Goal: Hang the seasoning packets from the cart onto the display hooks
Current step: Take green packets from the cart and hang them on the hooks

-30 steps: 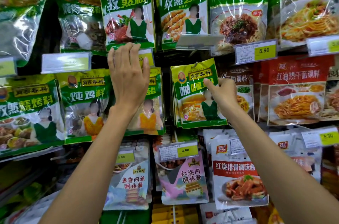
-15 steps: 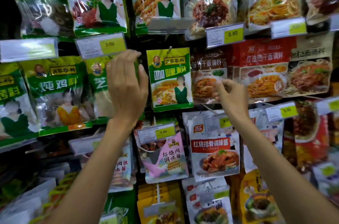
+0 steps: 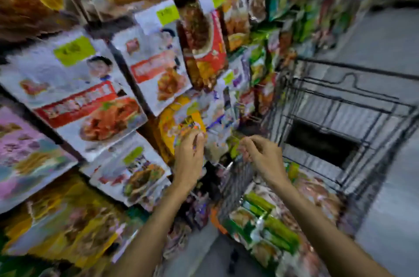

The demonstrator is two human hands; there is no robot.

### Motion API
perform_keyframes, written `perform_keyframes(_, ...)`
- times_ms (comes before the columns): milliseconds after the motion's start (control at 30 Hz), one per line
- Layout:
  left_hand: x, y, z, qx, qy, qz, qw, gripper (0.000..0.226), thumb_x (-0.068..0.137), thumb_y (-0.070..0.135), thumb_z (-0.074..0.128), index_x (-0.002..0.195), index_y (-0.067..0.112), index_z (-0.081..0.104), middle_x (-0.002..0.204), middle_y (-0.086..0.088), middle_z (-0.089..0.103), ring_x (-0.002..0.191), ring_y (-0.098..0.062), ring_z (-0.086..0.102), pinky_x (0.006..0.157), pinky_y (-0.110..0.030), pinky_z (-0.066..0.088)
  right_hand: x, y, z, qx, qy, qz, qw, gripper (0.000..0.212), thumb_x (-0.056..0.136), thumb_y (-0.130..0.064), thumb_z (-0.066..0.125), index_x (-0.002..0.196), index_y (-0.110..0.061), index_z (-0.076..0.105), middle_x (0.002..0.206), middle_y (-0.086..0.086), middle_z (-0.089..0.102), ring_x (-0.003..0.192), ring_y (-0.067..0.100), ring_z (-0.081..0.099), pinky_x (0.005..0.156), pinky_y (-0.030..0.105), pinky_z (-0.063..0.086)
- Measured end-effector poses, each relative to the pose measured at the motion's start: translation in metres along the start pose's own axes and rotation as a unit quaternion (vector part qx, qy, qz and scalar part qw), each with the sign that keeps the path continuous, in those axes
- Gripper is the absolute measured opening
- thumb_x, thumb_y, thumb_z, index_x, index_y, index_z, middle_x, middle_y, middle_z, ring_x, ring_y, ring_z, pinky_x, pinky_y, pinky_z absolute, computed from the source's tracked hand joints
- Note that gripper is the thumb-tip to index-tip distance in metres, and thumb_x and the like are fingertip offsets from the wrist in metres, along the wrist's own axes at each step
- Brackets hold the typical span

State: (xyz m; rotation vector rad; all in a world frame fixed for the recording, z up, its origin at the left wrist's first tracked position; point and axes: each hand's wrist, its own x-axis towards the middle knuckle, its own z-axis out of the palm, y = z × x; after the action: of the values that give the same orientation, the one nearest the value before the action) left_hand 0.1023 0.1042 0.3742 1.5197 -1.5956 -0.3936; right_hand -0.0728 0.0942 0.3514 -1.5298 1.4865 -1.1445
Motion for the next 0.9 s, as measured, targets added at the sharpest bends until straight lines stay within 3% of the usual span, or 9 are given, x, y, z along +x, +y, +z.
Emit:
perform_keyframes(67,-0.005,-0.019,0.045,-0.018,-0.071,-0.036,0.997,0.029,0.101,0.014,0.042,0.096,-0.004,0.064,0.088,-0.018,0.067,0.073,-0.027,0.058,0.065,-0.032,0.038,-0.013,0.047,-0.009,-0.02,0.029,0.066,0.997,0.028,0.098,-0.017,0.052,0.084,-0.002,0.07,0.079,0.013,0.07,0.074,0.022,0.064,0.069,0.038,0.046)
perform_keyframes(167,-0.017,-0.05,0.103,-0.007,-0.17,-0.078,0.982,0.026,0.101,0.012,0.042,0.108,-0.001,0.064,0.099,-0.016,0.07,0.09,-0.03,0.064,0.078,-0.034,0.044,-0.034,0.112,-0.016,-0.009,0.075,0.184,0.98,0.027,0.1,-0.018,0.049,0.089,-0.002,0.068,0.084,0.015,0.069,0.077,0.026,0.065,0.071,0.039,0.049)
perform_keyframes(233,-0.027,-0.072,0.135,0.005,-0.234,-0.092,0.968,0.026,0.101,0.015,0.042,0.108,0.001,0.063,0.096,-0.017,0.07,0.088,-0.031,0.064,0.078,-0.038,0.048,-0.052,0.151,-0.018,-0.027,0.109,0.245,0.963,0.028,0.101,-0.02,0.048,0.093,-0.002,0.068,0.083,0.011,0.066,0.072,0.022,0.061,0.068,0.035,0.046)
perform_keyframes(333,-0.042,-0.106,0.175,0.018,-0.313,-0.107,0.943,0.023,0.101,0.018,0.043,0.105,0.006,0.062,0.09,-0.013,0.068,0.073,-0.022,0.06,0.066,-0.033,0.045,-0.075,0.2,-0.015,-0.063,0.144,0.317,0.935,0.03,0.102,-0.022,0.047,0.097,-0.001,0.068,0.087,0.013,0.068,0.076,0.029,0.065,0.065,0.036,0.046)
perform_keyframes(367,-0.047,-0.118,0.187,0.024,-0.337,-0.113,0.935,0.022,0.101,0.018,0.044,0.108,0.006,0.061,0.093,-0.013,0.069,0.076,-0.021,0.061,0.068,-0.031,0.045,-0.082,0.216,-0.011,-0.069,0.151,0.338,0.926,0.029,0.102,-0.023,0.047,0.098,-0.002,0.067,0.087,0.014,0.068,0.077,0.03,0.065,0.063,0.034,0.045)
perform_keyframes(533,-0.067,-0.182,0.239,0.086,-0.441,-0.15,0.881,0.026,0.101,0.017,0.045,0.12,0.004,0.056,0.113,-0.014,0.064,0.097,-0.025,0.059,0.072,-0.023,0.039,-0.105,0.285,0.021,-0.086,0.165,0.433,0.882,0.029,0.099,-0.013,0.048,0.086,0.008,0.063,0.081,0.025,0.065,0.076,0.039,0.06,0.059,0.038,0.04)
perform_keyframes(667,-0.079,-0.225,0.276,0.147,-0.493,-0.175,0.839,0.031,0.098,0.01,0.047,0.127,-0.002,0.05,0.119,-0.023,0.06,0.107,-0.034,0.058,0.08,-0.032,0.043,-0.119,0.33,0.052,-0.084,0.117,0.534,0.833,0.02,0.097,-0.015,0.053,0.092,0.003,0.057,0.078,0.016,0.057,0.072,0.029,0.054,0.066,0.029,0.033)
perform_keyframes(767,-0.082,-0.244,0.301,0.188,-0.506,-0.197,0.818,0.034,0.096,0.007,0.048,0.128,-0.004,0.046,0.119,-0.027,0.058,0.107,-0.037,0.057,0.082,-0.039,0.045,-0.123,0.354,0.066,-0.107,0.058,0.607,0.785,0.045,0.096,-0.031,0.057,0.116,0.01,0.054,0.109,0.025,0.062,0.1,0.036,0.061,0.075,0.034,0.042)
perform_keyframes(900,-0.084,-0.262,0.327,0.219,-0.514,-0.229,0.797,0.039,0.094,0.004,0.048,0.132,-0.003,0.04,0.132,-0.022,0.049,0.118,-0.034,0.049,0.089,-0.037,0.041,-0.118,0.373,0.076,-0.133,0.067,0.658,0.738,0.073,0.09,-0.043,0.063,0.134,0.008,0.035,0.129,0.024,0.053,0.116,0.037,0.055,0.096,0.046,0.048)
